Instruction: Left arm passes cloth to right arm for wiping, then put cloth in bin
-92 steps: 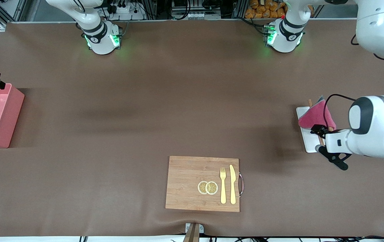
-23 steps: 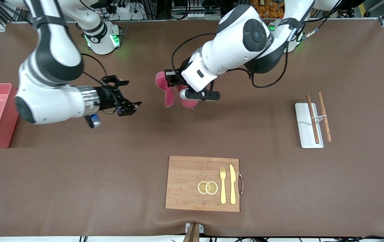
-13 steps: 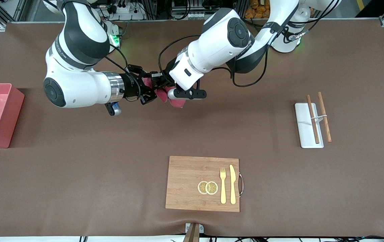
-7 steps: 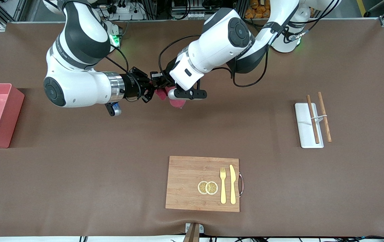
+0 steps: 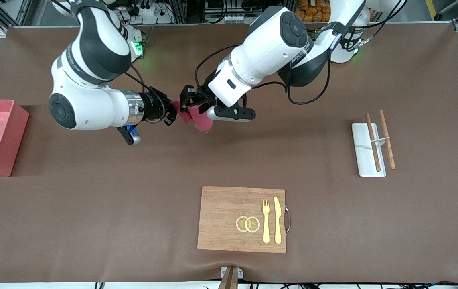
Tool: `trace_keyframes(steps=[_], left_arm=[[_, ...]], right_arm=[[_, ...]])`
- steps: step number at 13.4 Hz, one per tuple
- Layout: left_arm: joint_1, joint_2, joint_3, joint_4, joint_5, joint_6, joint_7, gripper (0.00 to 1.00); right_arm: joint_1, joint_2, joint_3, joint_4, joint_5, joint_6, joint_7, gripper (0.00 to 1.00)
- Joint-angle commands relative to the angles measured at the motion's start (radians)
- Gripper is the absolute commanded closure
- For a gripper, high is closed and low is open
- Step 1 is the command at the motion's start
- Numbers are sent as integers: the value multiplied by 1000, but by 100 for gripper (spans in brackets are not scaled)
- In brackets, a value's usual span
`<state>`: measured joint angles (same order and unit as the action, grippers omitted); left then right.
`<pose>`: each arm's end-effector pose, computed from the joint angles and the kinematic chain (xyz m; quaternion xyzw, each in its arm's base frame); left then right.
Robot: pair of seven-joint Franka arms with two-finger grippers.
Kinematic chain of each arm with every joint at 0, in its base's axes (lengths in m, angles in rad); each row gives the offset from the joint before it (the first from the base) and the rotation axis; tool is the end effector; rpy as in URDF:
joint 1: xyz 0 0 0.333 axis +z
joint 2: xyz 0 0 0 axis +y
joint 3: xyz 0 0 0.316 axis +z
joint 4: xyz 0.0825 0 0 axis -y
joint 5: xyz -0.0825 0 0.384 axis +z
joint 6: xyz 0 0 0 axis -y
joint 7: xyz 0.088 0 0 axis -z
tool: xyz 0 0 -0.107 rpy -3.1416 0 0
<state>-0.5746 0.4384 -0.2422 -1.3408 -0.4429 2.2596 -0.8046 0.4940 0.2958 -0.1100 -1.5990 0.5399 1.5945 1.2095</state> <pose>0.5166 -0.5121 0.5420 0.9344 0.1108 -0.0148 0.3383 0.5502 0.2878 0.4523 -0.8584 0.4261 0.2768 0.0703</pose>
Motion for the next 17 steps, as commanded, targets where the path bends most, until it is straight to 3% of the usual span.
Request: trace_keyframes(steps=[1, 5, 8, 13, 17], left_arm=[[71, -38, 7, -15, 71, -119, -7, 0], [200, -55, 7, -18, 295, -316, -5, 0], [297, -53, 6, -21, 456, -405, 24, 0], [482, -85, 3, -37, 481, -477, 275, 0], [573, -144, 6, -41, 480, -575, 428, 0]], right_arm=[[64, 0, 3, -99, -170, 170, -86, 100], [23, 9, 1, -295, -189, 453, -330, 100], [-105, 11, -2, -314, -192, 435, -532, 100], [-476, 37, -4, -314, -310, 418, -1129, 100], [-642, 37, -4, -285, -464, 418, -1390, 100]])
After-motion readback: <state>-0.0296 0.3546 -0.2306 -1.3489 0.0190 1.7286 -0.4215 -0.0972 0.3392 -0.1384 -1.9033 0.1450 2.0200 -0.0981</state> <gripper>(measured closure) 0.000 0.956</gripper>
